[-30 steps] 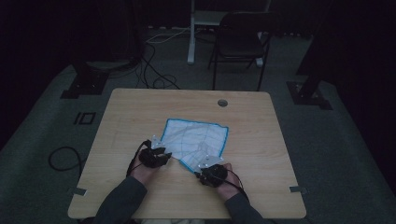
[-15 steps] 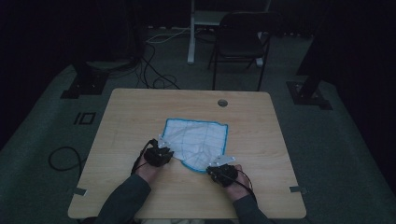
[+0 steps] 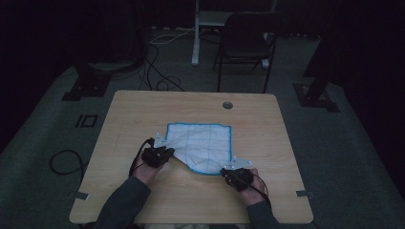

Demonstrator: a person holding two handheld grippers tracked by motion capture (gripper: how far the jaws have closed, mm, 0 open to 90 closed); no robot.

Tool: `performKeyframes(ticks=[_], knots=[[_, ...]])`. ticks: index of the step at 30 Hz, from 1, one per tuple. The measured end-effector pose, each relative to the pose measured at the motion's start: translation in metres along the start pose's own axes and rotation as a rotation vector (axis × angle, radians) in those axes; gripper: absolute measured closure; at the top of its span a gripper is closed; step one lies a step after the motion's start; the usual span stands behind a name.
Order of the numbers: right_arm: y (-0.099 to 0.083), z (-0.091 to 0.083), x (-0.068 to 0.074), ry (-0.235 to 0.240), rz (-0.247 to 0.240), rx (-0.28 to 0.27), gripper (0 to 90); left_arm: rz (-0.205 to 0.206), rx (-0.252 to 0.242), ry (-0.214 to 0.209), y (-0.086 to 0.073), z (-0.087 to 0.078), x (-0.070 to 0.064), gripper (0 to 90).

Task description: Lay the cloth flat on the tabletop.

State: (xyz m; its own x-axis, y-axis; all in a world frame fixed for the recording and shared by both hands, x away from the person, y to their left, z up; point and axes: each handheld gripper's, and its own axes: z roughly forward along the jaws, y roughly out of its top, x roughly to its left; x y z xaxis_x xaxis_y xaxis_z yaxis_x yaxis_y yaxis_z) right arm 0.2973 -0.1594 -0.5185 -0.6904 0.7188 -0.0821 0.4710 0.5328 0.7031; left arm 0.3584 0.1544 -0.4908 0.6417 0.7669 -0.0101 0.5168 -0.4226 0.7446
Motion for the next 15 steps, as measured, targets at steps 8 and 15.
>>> performKeyframes(ticks=[8, 15], knots=[[-0.002, -0.005, -0.006, -0.032, 0.033, -0.016, 85.9, 0.009, -0.045, 0.014, 0.026, 0.002, 0.002, 89.1], [-0.005, -0.001, -0.010, -0.062, 0.045, -0.002, 85.9, 0.013, -0.065, 0.013, 0.049, 0.019, 0.002, 89.1]])
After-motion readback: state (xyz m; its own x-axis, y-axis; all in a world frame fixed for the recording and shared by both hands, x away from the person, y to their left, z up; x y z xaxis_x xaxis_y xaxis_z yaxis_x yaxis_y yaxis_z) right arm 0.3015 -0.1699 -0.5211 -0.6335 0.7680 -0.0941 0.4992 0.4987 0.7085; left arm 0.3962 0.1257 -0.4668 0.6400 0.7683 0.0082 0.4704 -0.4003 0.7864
